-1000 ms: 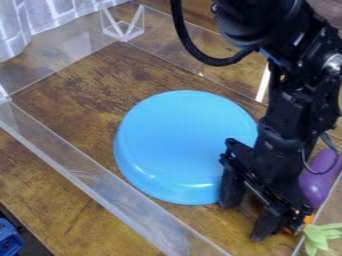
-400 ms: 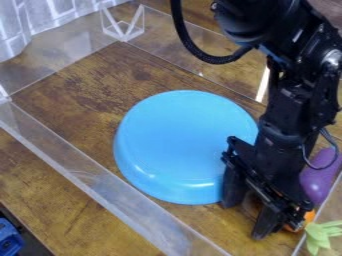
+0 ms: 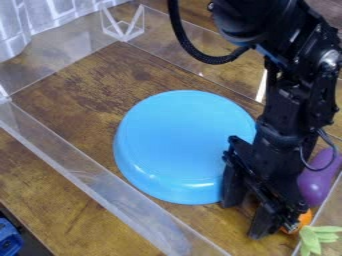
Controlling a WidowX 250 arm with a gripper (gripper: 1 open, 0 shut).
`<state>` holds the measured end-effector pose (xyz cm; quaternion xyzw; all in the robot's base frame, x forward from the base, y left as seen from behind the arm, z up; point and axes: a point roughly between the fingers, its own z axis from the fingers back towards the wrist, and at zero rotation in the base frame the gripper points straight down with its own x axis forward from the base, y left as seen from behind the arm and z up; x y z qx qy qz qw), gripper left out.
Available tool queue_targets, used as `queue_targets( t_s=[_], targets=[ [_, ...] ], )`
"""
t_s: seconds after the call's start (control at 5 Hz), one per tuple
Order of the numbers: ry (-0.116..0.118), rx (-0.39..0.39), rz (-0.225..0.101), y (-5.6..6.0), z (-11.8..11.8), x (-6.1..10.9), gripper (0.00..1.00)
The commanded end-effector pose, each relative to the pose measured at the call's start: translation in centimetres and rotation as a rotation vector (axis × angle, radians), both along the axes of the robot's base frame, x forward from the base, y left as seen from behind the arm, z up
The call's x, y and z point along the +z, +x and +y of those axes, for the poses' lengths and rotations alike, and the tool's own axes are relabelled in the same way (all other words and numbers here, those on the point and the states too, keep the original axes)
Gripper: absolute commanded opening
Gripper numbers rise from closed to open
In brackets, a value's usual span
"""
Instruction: Move the carrot to the left side
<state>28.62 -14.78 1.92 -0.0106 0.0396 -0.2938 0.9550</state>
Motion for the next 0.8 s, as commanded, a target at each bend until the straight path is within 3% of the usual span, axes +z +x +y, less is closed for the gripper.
queue_targets(
  t_s=[0.0, 0.6],
  targets=[
    [-0.019, -0.027, -0.037, 1.27, 1.16, 0.90, 0.00],
    [-0.025, -0.103, -0.037, 1.72, 1.45, 0.62, 0.00]
  ],
)
